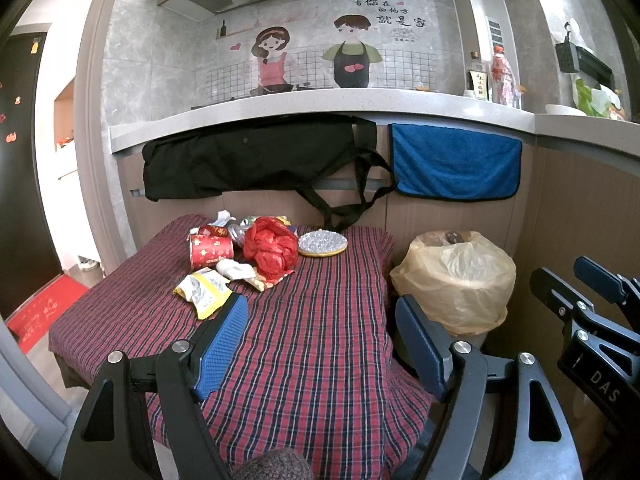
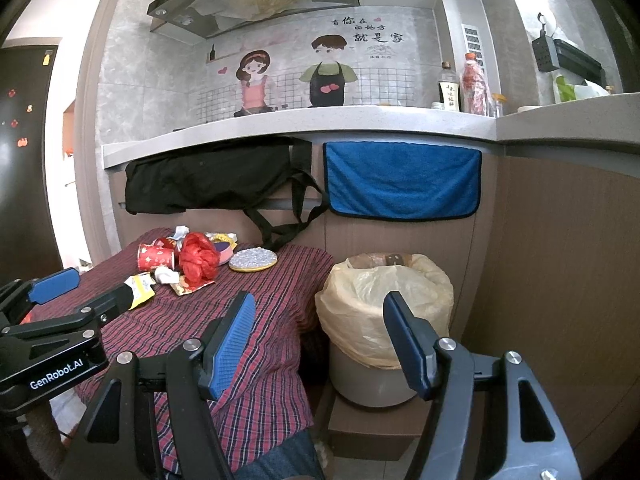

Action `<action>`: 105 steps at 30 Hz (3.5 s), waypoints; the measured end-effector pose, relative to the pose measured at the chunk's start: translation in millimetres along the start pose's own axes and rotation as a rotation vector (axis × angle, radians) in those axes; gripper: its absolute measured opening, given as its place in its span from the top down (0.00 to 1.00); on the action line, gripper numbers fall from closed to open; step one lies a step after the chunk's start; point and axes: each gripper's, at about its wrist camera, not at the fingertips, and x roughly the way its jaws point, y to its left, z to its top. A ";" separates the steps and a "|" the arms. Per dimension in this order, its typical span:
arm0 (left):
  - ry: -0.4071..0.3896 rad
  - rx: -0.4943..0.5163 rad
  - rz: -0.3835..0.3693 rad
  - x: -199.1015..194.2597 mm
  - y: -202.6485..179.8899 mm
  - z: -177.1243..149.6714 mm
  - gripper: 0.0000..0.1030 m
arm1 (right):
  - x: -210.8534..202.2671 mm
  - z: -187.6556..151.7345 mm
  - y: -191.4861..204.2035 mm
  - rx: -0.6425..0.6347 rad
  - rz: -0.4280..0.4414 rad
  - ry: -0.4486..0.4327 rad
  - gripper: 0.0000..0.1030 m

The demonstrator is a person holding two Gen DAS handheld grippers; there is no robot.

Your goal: Collect trash

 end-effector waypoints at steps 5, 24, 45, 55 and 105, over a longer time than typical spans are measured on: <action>-0.002 0.001 -0.001 -0.5 0.1 -0.8 0.26 | 0.2 1.2 -7.8 0.002 0.001 0.003 0.38; -0.002 -0.001 -0.002 -0.1 1.4 -0.7 0.26 | 0.9 -0.1 -3.0 0.002 0.000 0.002 0.38; 0.001 -0.004 -0.003 0.1 2.4 -1.3 0.26 | -0.9 0.9 -3.3 0.004 0.001 0.003 0.38; 0.025 -0.051 0.028 18.0 29.2 18.8 0.26 | 20.4 3.1 -7.3 -0.013 0.005 0.011 0.38; 0.430 -0.506 0.034 276.3 219.0 -24.7 0.33 | 296.6 25.6 127.9 -0.156 0.326 0.267 0.40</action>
